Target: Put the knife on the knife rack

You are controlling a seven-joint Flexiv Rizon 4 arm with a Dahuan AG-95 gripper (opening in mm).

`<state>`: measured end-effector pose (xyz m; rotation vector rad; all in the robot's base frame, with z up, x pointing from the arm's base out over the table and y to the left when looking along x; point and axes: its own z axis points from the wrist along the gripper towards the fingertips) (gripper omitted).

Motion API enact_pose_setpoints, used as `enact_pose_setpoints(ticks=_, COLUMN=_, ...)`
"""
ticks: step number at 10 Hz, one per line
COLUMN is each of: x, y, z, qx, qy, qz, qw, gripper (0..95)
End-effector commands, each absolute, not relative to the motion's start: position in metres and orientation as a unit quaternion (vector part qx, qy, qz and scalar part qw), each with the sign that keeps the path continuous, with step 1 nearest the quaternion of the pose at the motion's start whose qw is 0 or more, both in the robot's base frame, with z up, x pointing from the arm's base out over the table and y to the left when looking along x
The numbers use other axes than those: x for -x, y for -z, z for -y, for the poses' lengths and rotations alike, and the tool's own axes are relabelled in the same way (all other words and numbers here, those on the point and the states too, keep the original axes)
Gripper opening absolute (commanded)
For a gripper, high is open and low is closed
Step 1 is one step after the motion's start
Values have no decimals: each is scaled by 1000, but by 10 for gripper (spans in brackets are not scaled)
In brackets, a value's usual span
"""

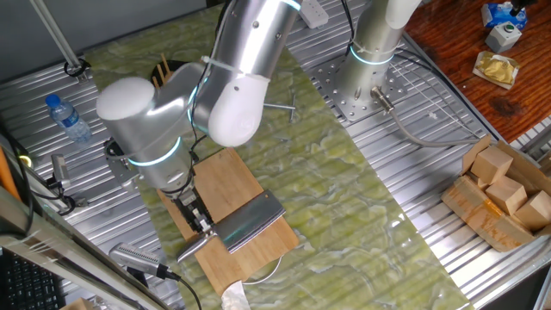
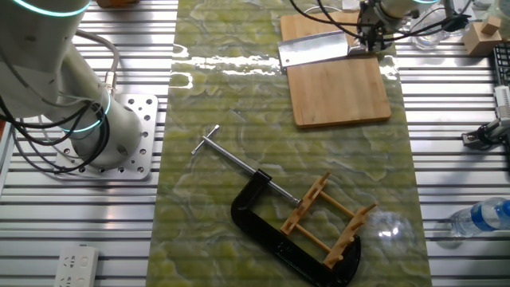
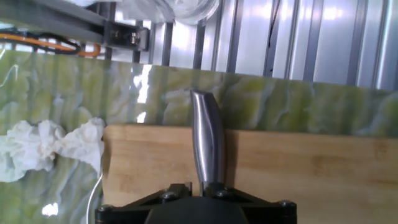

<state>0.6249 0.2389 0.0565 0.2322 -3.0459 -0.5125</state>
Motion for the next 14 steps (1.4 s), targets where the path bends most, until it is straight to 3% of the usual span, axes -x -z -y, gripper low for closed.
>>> enact_pose_setpoints(ticks=1, x=-625, y=-51, z=-239, qx=-85, qy=161, qz=983, qw=15, gripper=570)
enact_pose_setpoints(ticks=14, x=-624, y=-50, z=-240, qx=-137, qy=135, qz=981, qw=23, gripper=570)
